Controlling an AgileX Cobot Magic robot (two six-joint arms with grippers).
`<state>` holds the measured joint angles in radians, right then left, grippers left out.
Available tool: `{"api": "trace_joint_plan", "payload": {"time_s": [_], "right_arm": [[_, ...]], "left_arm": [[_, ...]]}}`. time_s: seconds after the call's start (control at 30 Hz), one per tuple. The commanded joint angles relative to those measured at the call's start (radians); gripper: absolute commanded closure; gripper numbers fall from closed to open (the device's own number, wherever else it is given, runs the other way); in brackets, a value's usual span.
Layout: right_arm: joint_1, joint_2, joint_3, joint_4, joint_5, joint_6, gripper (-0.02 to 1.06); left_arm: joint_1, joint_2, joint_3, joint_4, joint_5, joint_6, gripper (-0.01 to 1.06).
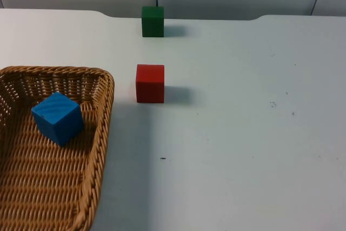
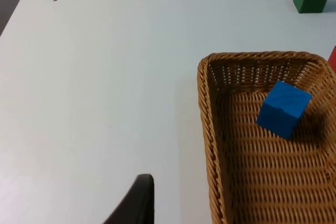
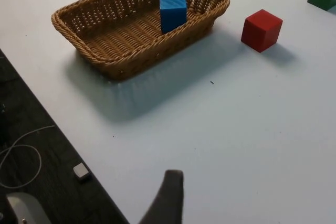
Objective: Pick up the basket with the left hand and place the blue cube into the basket with the right hand.
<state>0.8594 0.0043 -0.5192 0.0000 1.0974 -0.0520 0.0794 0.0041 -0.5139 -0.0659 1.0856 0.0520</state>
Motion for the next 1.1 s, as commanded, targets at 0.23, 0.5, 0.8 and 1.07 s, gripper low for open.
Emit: {"api": "trace_joint_plan", "payload": {"time_s": [0.23,0.5,0.8,1.07], "right_arm": [[0.000,-0.004,0.007,0.000,-0.019,0.020,0.00],[0.000,-0.004,0.007,-0.031,-0.019,0.112,0.00],[0.000,-0.004,0.007,-0.033,-0.019,0.112,0.00],[0.000,-0.004,0.007,-0.028,-0.019,0.079,0.00]], "left_arm": [[-0.003,-0.004,0.003,-0.005,-0.010,0.000,0.00],[-0.003,-0.004,0.003,-0.005,-0.010,0.000,0.00],[-0.003,-0.004,0.003,-0.005,-0.010,0.000,0.00],[-0.003,-0.004,0.003,-0.005,-0.010,0.002,0.00]]}}
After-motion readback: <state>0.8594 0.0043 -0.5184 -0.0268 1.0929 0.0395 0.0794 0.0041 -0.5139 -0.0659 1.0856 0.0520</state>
